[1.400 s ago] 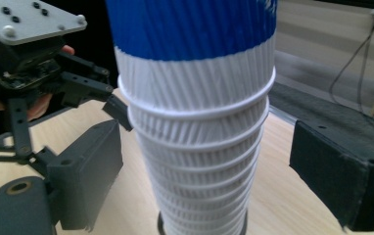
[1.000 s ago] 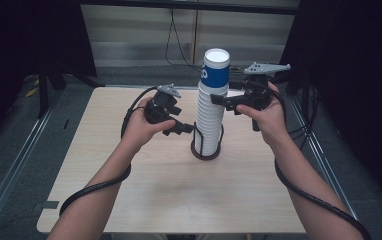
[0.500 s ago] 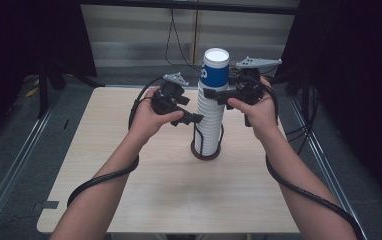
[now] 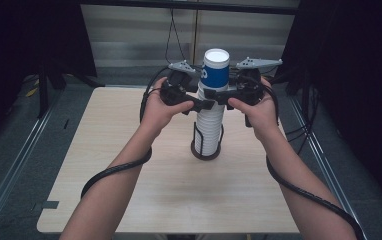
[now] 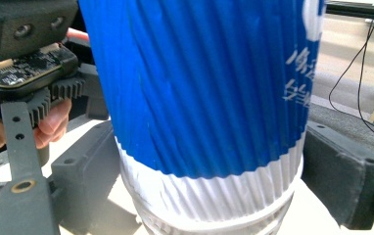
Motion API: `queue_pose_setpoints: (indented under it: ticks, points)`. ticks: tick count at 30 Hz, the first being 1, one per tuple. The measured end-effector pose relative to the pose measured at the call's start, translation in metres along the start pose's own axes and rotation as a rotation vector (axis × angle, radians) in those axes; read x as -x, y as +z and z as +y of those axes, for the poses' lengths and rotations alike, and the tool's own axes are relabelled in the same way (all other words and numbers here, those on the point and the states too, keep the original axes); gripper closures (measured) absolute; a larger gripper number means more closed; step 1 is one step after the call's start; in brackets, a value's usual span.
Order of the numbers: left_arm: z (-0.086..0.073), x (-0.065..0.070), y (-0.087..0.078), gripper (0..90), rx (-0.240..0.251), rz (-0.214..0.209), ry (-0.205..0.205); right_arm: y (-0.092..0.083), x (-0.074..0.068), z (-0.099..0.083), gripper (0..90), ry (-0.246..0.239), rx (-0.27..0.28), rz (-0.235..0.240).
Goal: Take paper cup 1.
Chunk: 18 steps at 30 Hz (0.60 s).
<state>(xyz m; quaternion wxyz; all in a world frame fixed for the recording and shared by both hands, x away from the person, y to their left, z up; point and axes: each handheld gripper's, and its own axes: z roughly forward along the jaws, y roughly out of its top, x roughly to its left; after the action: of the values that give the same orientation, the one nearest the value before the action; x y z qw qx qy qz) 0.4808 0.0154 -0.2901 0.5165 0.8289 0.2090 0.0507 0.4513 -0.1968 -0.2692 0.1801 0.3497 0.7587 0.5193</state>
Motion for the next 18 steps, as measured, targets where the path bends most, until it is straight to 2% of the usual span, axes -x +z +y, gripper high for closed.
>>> queue_pose_setpoints:
  ticks: [5,9,13,18]
  points:
    - [-0.0009,0.0,0.0034,16.2,0.016,0.007,0.0,-0.0006,-0.0001,0.0003,13.0,0.0,-0.003,0.0]
    - [-0.0012,0.0016,0.0039,16.6,0.014,0.021,0.016,-0.0016,0.0,0.0016,13.2,0.001,-0.014,-0.005]
    - [-0.0016,0.001,0.0041,17.4,0.015,0.028,0.011,-0.0008,-0.0016,0.0014,13.6,0.006,0.0,-0.011]
    - [-0.0027,0.0004,0.0021,16.7,0.029,0.01,0.0,-0.0014,-0.0012,0.0025,13.9,0.005,0.007,-0.007]
